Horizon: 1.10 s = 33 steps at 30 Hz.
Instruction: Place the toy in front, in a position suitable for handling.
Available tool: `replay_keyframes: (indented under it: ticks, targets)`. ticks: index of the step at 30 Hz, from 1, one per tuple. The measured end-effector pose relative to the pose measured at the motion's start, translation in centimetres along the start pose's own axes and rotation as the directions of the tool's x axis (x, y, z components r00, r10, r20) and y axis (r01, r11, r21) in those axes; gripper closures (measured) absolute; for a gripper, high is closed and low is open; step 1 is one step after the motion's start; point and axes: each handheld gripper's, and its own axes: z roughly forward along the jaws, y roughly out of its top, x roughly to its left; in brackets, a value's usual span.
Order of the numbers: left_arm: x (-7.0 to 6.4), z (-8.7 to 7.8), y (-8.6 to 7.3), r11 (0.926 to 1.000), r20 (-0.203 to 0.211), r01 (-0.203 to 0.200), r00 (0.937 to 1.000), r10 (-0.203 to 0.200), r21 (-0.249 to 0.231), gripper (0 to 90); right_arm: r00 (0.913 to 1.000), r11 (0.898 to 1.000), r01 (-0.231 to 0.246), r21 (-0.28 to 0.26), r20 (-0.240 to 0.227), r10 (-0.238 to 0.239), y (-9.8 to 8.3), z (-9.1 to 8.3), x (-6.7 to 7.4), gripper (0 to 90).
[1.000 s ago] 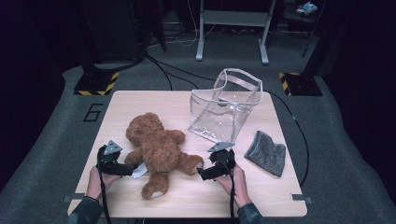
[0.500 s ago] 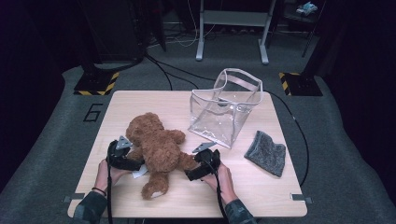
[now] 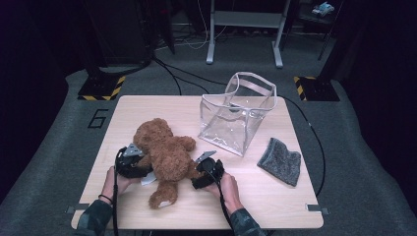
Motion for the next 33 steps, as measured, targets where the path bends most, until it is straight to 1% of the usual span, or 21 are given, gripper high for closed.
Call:
replay_keyframes:
  ticks: [1, 3, 5, 6, 9, 10, 12, 13, 14, 15, 16, 18, 19, 21, 24, 25, 26, 27, 30, 31, 33]
  targets:
    - [0.0, 0.5, -0.2, 0.9994, 0.028, 0.034, 0.999, -0.034, -0.004, 65.1, 1.0, 1.0, -0.007, -0.021, 0.002, 0.007, -0.2, -0.1, -0.1, 31.2]
    - [-0.1, 0.5, -0.3, 0.9988, 0.031, 0.042, 0.9987, -0.041, -0.027, 69.0, 0.9999, 1.0, -0.015, -0.021, -0.002, 0.015, -0.2, -0.2, -0.1, 35.2]
    - [-0.4, 0.4, -0.3, 0.9983, 0.036, 0.031, 0.9989, -0.03, -0.049, 77.4, 0.9998, 0.999, -0.006, -0.036, -0.019, 0.006, -0.3, -0.4, -0.3, 50.8]
    - [-0.5, 0.1, -0.3, 0.9964, 0.029, 0.033, 0.9991, -0.031, -0.078, 78.6, 0.9998, 0.999, -0.007, -0.037, -0.018, 0.007, -0.3, -0.5, -0.4, 54.6]
    - [-0.7, -0.3, -0.3, 0.9935, 0.018, 0.025, 0.9996, -0.024, -0.111, 79.7, 0.9997, 0.999, -0.017, -0.041, -0.019, 0.016, -0.3, -0.5, -0.5, 59.9]
    - [-0.9, -0.6, -0.1, 0.9927, 0.01, 0.015, 0.9998, -0.014, -0.119, 80.1, 0.9999, 0.999, -0.011, -0.048, 0.001, 0.011, -0.3, -0.6, -0.4, 61.5]
    - [-1.5, -1.3, 0.2, 0.9875, -0.015, -0.021, 0.9997, 0.019, -0.156, 80.3, 0.999, 0.997, -0.001, -0.076, 0.045, 0.004, -0.2, -1.2, -0.6, 63.8]
    - [-1.5, -1.3, 0.2, 0.9875, -0.015, -0.021, 0.9997, 0.019, -0.156, 80.4, 0.999, 0.997, -0.001, -0.076, 0.045, 0.004, -0.2, -1.2, -0.6, 63.8]
    - [-1.8, -1.7, 0.4, 0.9849, -0.024, -0.039, 0.9991, 0.035, -0.169, 80.4, 0.9983, 0.997, 0.004, -0.082, 0.058, 0.001, -0.1, -1.6, -0.8, 64.1]
    - [-2.0, -2.0, 0.6, 0.9826, -0.028, -0.047, 0.9987, 0.043, -0.179, 80.4, 0.9965, 0.994, -0.005, -0.113, 0.082, 0.015, 0.1, -2.3, -1.2, 64.3]
    - [-2.3, -2.4, 0.9, 0.98, -0.035, -0.061, 0.9979, 0.055, -0.19, 80.4, 0.9965, 0.994, -0.005, -0.113, 0.082, 0.015, 0.1, -2.3, -1.2, 64.3]
    - [-2.9, -3.1, 1.4, 0.9738, -0.048, -0.086, 0.9959, 0.077, -0.21, 80.4, 0.9952, 0.991, 0.001, -0.132, 0.098, 0.012, 0.3, -3.2, -1.7, 64.4]
    - [-3.5, -3.7, 2.0, 0.9674, -0.061, -0.105, 0.9937, 0.093, -0.23, 80.4, 0.9933, 0.99, 0.015, -0.141, 0.116, 0.001, 0.6, -4.0, -2.0, 64.5]
    - [-3.7, -3.9, 2.2, 0.9659, -0.061, -0.11, 0.9933, 0.098, -0.234, 80.4, 0.9921, 0.99, 0.004, -0.139, 0.124, 0.014, 0.7, -4.6, -2.0, 64.5]
    - [-4.3, -4.8, 3.1, 0.9583, -0.066, -0.124, 0.9917, 0.111, -0.257, 80.4, 0.989, 0.984, 0.04, -0.174, 0.147, -0.014, 1.0, -5.7, -2.6, 64.5]
    - [-4.6, -4.9, 3.3, 0.9567, -0.065, -0.121, 0.992, 0.108, -0.265, 80.3, 0.9881, 0.984, 0.034, -0.174, 0.153, -0.006, 1.1, -6.6, -2.9, 64.5]
    - [-4.8, -5.1, 3.6, 0.9559, -0.068, -0.131, 0.9909, 0.117, -0.263, 80.3, 0.9881, 0.984, 0.034, -0.174, 0.153, -0.006, 1.1, -6.6, -2.9, 64.5]
    - [-5.1, -5.3, 3.9, 0.954, -0.071, -0.143, 0.9891, 0.129, -0.264, 80.2, 0.9869, 0.978, 0.043, -0.202, 0.161, -0.01, 1.3, -7.4, -3.5, 64.5]
    - [-5.9, -5.6, 4.3, 0.9516, -0.064, -0.143, 0.9894, 0.13, -0.272, 80.2, 0.9876, 0.979, 0.019, -0.202, 0.157, 0.013, 1.2, -8.1, -3.8, 64.4]
    - [-6.2, -5.7, 4.5, 0.9511, -0.06, -0.143, 0.9895, 0.132, -0.274, 80.2, 0.988, 0.98, 0.036, -0.196, 0.154, -0.006, 1.2, -8.4, -4.1, 64.4]
    - [-6.9, -5.8, 4.8, 0.9507, -0.047, -0.145, 0.9893, 0.138, -0.274, 80.1, 0.9875, 0.979, 0.026, -0.203, 0.157, 0.007, 1.1, -9.1, -4.4, 64.4]
